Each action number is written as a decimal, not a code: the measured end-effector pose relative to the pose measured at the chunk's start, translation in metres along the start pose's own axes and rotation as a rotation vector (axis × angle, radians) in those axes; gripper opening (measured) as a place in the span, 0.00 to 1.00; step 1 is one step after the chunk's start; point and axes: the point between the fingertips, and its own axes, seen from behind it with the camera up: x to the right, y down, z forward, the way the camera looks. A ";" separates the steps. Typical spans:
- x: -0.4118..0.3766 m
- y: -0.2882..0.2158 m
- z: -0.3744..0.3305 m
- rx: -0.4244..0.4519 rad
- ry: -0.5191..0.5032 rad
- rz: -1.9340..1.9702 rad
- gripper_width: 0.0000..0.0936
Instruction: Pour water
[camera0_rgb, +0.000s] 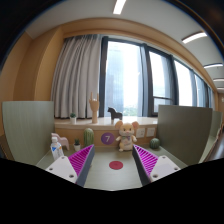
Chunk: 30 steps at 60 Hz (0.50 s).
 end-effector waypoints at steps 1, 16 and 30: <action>-0.002 0.002 0.000 -0.002 -0.006 -0.001 0.82; -0.087 0.091 0.029 -0.020 -0.080 0.003 0.82; -0.203 0.152 0.044 -0.070 -0.245 -0.020 0.83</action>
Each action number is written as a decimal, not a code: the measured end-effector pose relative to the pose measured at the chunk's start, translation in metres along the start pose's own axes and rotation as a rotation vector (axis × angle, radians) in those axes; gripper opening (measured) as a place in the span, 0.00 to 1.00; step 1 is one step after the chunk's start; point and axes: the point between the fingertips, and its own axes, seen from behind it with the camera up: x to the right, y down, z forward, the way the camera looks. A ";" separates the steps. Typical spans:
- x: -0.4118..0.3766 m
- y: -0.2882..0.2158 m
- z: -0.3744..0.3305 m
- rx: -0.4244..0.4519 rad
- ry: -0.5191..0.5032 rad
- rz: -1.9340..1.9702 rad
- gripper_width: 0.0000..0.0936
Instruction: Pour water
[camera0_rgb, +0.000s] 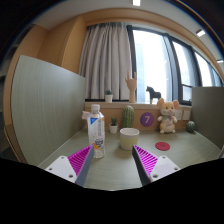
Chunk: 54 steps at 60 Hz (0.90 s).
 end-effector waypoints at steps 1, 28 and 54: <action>-0.006 0.003 0.004 -0.003 -0.007 -0.006 0.83; -0.066 -0.010 0.128 0.012 -0.054 0.014 0.83; -0.065 -0.019 0.173 0.068 -0.048 0.013 0.53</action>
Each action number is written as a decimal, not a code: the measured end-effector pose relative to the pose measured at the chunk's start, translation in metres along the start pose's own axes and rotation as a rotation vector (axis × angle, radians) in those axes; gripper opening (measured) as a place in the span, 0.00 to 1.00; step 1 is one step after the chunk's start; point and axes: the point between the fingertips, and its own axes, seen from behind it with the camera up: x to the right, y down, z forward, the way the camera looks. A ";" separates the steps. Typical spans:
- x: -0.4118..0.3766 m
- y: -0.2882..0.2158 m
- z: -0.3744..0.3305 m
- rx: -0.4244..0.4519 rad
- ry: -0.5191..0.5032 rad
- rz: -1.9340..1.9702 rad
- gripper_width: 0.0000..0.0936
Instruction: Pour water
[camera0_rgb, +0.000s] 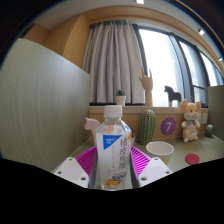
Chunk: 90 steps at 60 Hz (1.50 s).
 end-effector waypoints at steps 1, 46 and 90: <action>0.000 0.000 0.000 0.001 0.000 0.001 0.51; 0.020 -0.073 0.050 0.159 -0.098 1.144 0.38; 0.111 -0.075 0.069 0.490 -0.142 2.383 0.38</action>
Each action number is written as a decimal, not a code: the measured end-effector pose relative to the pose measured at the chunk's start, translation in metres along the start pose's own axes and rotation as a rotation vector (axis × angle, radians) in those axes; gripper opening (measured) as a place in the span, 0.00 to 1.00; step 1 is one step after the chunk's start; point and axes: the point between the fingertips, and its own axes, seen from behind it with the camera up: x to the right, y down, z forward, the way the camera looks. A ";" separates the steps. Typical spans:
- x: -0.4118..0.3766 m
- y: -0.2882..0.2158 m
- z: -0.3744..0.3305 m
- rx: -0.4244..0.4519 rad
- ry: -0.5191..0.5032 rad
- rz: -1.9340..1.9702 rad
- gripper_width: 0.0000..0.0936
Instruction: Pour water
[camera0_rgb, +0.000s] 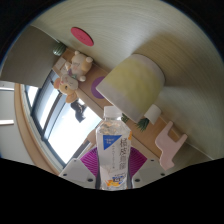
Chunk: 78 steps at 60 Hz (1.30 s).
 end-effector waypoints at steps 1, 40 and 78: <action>0.001 0.000 0.000 -0.001 0.003 0.002 0.38; -0.057 0.122 0.002 -0.381 0.015 -1.528 0.41; -0.191 -0.115 0.029 0.062 0.316 -2.453 0.43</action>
